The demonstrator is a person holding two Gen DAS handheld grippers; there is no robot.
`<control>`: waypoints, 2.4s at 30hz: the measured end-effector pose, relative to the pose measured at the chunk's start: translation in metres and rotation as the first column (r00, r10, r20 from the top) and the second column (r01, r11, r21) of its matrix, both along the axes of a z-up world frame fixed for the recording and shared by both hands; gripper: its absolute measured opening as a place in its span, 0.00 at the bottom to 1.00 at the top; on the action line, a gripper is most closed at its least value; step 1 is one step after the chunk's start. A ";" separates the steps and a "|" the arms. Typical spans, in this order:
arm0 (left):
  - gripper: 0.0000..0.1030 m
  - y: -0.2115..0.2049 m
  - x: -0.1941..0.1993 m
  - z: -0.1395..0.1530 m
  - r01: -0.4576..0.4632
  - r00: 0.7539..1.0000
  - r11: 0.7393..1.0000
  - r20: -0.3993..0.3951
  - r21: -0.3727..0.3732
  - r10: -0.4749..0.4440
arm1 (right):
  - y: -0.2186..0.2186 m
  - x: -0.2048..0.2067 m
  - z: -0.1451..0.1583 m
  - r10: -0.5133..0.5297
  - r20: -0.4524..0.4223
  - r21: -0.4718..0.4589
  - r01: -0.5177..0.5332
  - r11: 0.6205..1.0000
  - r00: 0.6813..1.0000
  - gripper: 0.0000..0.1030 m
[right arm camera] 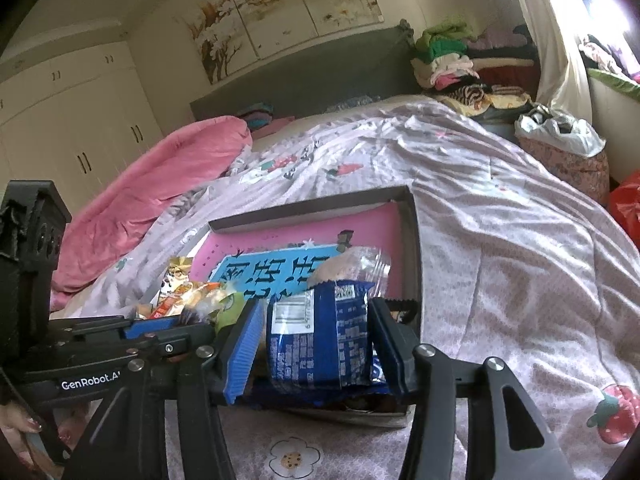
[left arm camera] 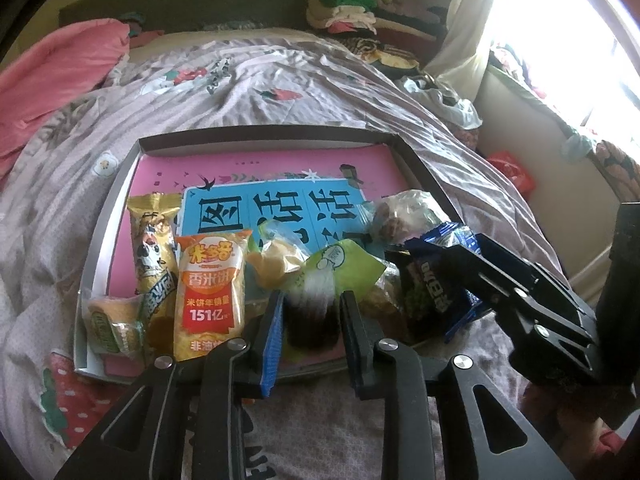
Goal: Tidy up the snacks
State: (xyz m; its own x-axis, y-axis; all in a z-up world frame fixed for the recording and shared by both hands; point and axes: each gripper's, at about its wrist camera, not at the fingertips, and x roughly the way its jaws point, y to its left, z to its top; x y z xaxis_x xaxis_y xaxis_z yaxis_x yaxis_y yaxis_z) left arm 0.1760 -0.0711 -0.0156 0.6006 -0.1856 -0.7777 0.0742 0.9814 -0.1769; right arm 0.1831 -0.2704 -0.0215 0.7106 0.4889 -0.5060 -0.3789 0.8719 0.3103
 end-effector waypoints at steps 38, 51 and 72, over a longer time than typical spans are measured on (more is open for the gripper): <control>0.74 0.036 -0.116 0.034 -0.103 0.993 0.994 0.057 0.024 0.102 | 0.004 -0.122 0.029 -0.137 -0.106 -0.090 0.128 0.988 0.985 0.90; 0.74 0.034 -0.143 0.020 -0.115 0.993 0.993 0.022 0.012 0.114 | 0.007 -0.150 0.016 -0.135 -0.123 -0.108 0.122 0.987 0.983 0.91; 0.74 0.032 -0.142 0.016 -0.098 0.995 0.995 0.000 -0.010 0.098 | 0.019 -0.151 0.016 -0.101 -0.095 -0.133 0.088 0.987 0.990 0.92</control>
State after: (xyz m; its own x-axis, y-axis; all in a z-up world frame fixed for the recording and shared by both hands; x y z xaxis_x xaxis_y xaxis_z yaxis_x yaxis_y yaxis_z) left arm 0.0337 -0.0388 0.0005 0.6168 -0.1339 -0.7757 -0.0218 0.9822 -0.1868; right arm 0.0322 -0.2515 -0.0052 0.6922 0.3484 -0.6321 -0.2655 0.9373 0.2259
